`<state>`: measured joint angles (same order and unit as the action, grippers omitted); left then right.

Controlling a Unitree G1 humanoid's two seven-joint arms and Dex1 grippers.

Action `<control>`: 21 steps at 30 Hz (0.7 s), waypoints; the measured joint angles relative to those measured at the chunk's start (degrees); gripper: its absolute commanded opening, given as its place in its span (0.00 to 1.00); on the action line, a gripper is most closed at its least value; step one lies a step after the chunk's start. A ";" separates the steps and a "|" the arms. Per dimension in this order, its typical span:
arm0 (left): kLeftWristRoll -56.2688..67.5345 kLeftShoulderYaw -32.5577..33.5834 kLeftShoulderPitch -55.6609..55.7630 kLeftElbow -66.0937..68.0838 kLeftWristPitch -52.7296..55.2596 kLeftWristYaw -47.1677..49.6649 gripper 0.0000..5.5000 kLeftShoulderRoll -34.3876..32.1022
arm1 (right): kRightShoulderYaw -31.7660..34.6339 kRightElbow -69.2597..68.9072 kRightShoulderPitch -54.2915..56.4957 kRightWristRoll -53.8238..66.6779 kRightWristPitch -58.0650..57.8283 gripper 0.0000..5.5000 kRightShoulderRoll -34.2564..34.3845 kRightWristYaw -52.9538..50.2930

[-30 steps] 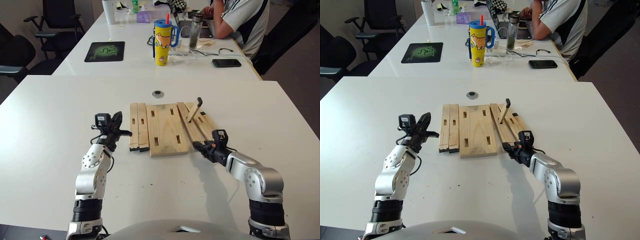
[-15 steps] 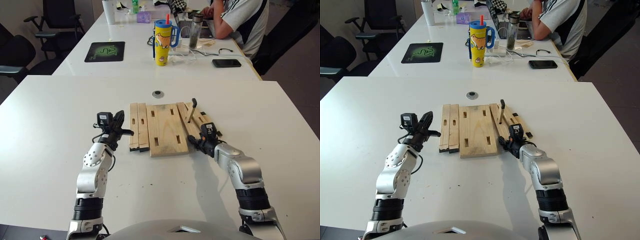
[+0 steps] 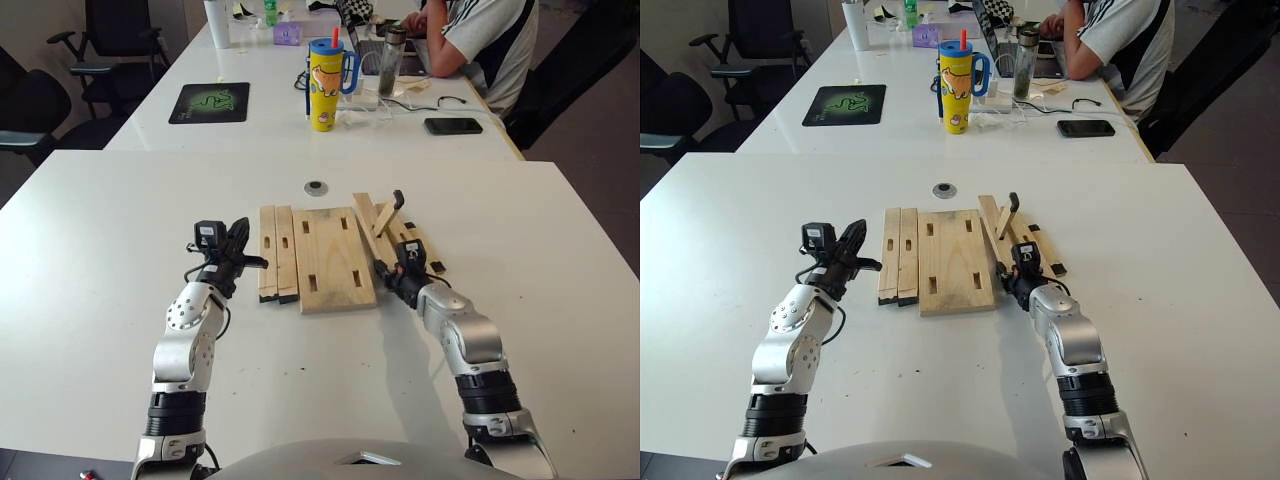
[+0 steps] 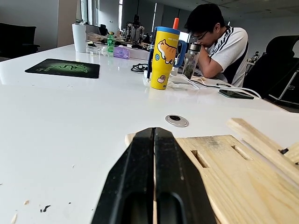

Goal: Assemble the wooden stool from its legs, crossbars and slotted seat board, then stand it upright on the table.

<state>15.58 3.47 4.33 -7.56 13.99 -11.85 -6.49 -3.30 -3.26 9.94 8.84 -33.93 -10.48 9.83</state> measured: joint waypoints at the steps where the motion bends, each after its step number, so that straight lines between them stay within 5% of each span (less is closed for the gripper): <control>1: 0.20 0.04 0.04 0.00 0.19 -0.16 0.00 0.01 | -0.15 -1.11 0.02 -0.57 3.05 0.37 0.03 0.63; 6: 13.42 3.90 1.24 -1.46 7.06 -1.61 0.05 3.59 | -2.51 -5.03 0.31 -0.52 14.73 0.37 -1.33 8.24; 14: 52.24 11.70 2.80 -9.15 23.11 -0.60 0.28 8.52 | -4.11 -5.87 1.06 1.95 21.21 0.37 -6.47 23.18; 21: 59.57 10.58 2.74 -9.94 26.99 1.85 0.48 7.82 | -5.54 -8.85 2.33 3.51 24.31 0.37 -7.12 29.78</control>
<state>75.15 14.05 7.07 -17.50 40.98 -10.00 1.33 -8.85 -12.11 12.26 12.35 -9.62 -17.61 39.61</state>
